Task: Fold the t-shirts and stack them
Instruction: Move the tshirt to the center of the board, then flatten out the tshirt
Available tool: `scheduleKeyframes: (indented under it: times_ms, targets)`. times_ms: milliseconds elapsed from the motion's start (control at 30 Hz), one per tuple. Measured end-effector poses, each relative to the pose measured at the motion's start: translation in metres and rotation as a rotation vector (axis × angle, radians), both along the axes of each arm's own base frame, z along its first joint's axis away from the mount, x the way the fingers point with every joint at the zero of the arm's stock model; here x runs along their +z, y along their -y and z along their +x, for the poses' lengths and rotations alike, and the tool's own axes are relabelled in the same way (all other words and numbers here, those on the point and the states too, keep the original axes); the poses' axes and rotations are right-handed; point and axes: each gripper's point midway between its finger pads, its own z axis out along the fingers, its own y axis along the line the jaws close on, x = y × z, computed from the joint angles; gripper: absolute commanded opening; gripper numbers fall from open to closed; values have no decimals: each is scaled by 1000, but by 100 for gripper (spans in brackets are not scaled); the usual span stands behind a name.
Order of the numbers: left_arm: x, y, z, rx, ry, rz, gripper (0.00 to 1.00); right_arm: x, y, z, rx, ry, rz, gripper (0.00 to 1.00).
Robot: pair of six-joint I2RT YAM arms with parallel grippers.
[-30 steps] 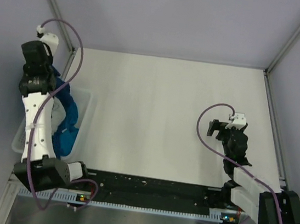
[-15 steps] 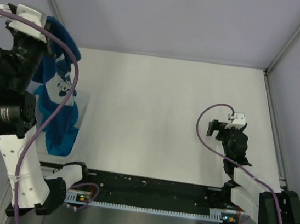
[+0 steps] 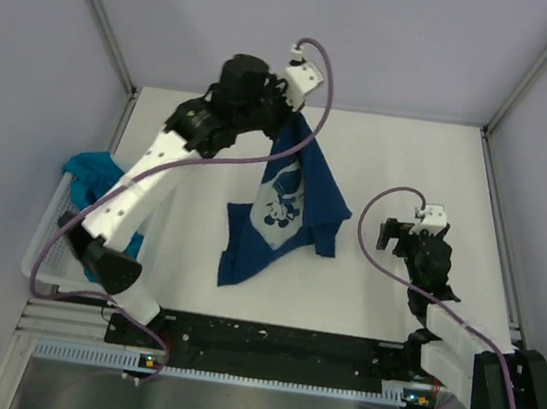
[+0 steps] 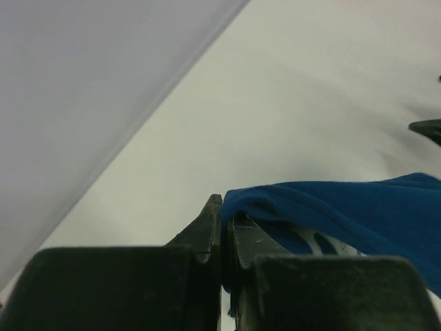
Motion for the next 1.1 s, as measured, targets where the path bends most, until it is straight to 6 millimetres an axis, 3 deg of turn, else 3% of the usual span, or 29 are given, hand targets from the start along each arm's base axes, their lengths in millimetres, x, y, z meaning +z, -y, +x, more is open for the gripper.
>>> scheduleKeyframes:
  times_ms: [33, 100, 133, 233, 333, 433, 533, 633, 700, 833, 900, 1000, 1100]
  targets:
    - [-29, 10, 17, 10, -54, 42, 7, -1, 0, 0, 0, -16, -3, 99]
    - [-84, 26, 47, 33, -148, 121, 62, -1, 0, 1, 0, -52, -9, 99]
    - [-118, 32, 63, 50, -201, 174, 98, 5, 0, 3, -2, -62, -8, 98]
    - [-186, 33, 89, 100, -288, 293, 98, 31, -7, 10, 17, -66, 24, 94]
    - [-217, 14, 105, 162, -341, 346, 99, 71, -29, 15, 106, -41, 88, 86]
    - [-204, -23, 122, 241, -351, 291, 98, 107, -70, 9, 252, -6, 106, 86]
    - [-170, -85, 132, 368, -318, 195, 99, 118, -148, -21, 525, -9, 43, 86]
    - [-138, -159, 115, 516, -273, 122, 99, 101, -232, -62, 844, -92, -95, 86]
    - [-125, -191, 91, 580, -239, 96, 99, 76, -280, -85, 1010, -172, -210, 83]
    - [-124, -224, 45, 650, -211, 81, 99, 9, -341, -126, 1238, -345, -433, 74]
    - [-133, -241, 32, 694, -218, 86, 99, -25, -360, -142, 1317, -428, -530, 65]
    - [-157, -269, 19, 773, -262, 103, 99, -62, -367, -158, 1372, -527, -629, 43]
    - [-177, -290, 6, 828, -303, 120, 99, -74, -363, -154, 1362, -566, -683, 0]
